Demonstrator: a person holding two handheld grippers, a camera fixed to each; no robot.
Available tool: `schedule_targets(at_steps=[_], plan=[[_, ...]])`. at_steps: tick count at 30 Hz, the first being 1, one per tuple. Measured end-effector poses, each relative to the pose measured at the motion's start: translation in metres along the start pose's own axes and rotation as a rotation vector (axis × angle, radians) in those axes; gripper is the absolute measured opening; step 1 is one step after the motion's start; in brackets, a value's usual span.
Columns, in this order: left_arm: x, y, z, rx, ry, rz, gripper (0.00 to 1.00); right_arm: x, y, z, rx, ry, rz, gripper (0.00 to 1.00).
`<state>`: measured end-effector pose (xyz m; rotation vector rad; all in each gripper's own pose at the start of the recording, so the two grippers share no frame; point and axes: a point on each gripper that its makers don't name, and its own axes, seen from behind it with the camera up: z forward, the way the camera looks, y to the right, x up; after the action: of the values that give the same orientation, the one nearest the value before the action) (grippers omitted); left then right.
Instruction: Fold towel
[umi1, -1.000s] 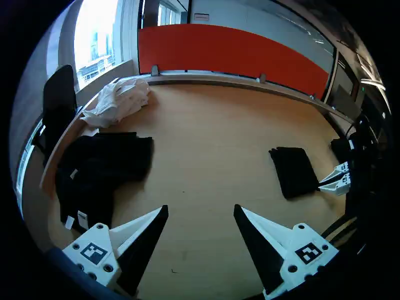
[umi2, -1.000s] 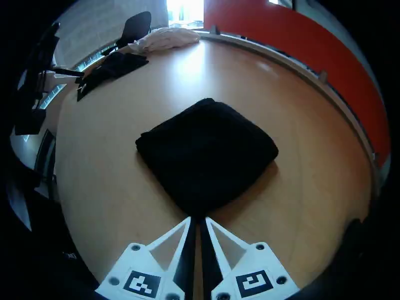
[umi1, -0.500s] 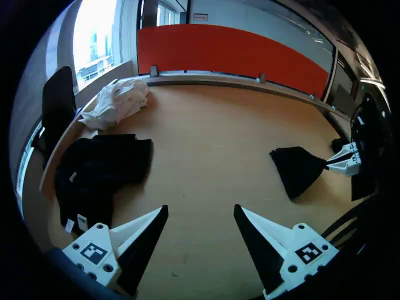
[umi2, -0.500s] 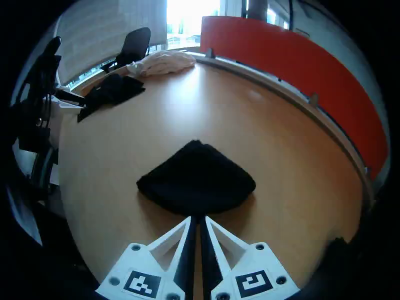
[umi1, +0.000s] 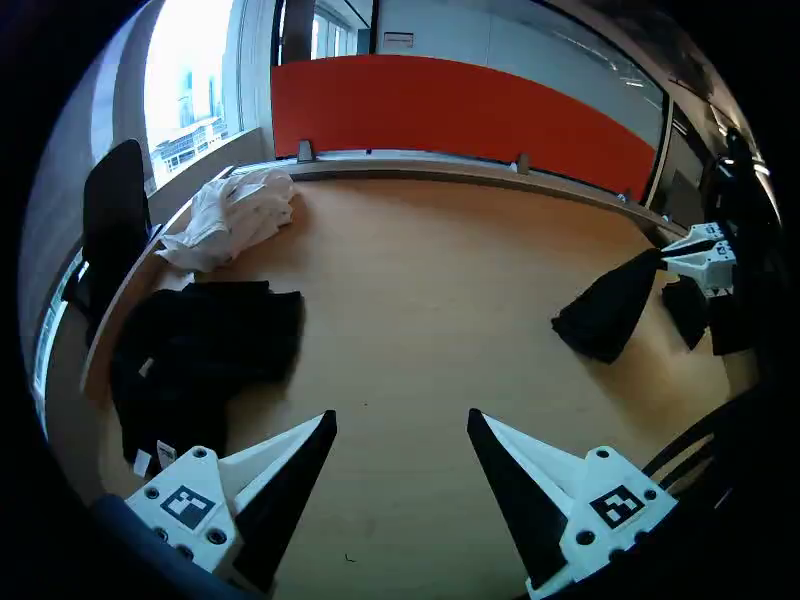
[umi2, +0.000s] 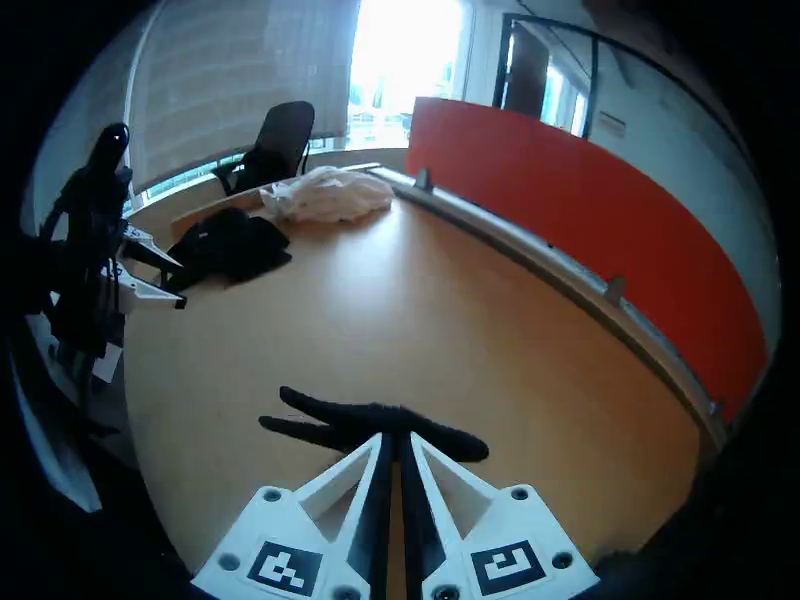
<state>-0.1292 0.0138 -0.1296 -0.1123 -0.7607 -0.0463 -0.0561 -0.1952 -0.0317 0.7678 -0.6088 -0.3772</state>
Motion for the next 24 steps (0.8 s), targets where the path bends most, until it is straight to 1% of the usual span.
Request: schedule_targets(at_steps=[4,8,12,18,24], plan=[[0.004,0.002,0.000,-0.006,0.004,0.004,0.97,0.024,0.009,-0.008,-0.007,0.035,-0.016,0.05],[0.008,0.004,0.000,-0.013,0.010,0.008,0.97,0.035,0.019,-0.015,-0.023,0.050,-0.027,0.05],[0.012,0.008,0.001,-0.022,0.016,0.010,0.97,0.036,0.029,-0.023,-0.041,0.054,-0.028,0.05],[0.016,0.012,0.006,-0.037,0.015,0.009,0.97,0.037,0.045,-0.032,-0.055,0.064,-0.003,0.05],[0.020,0.017,0.010,-0.044,0.013,0.022,0.97,0.033,0.074,-0.047,-0.093,0.065,0.013,0.05]])
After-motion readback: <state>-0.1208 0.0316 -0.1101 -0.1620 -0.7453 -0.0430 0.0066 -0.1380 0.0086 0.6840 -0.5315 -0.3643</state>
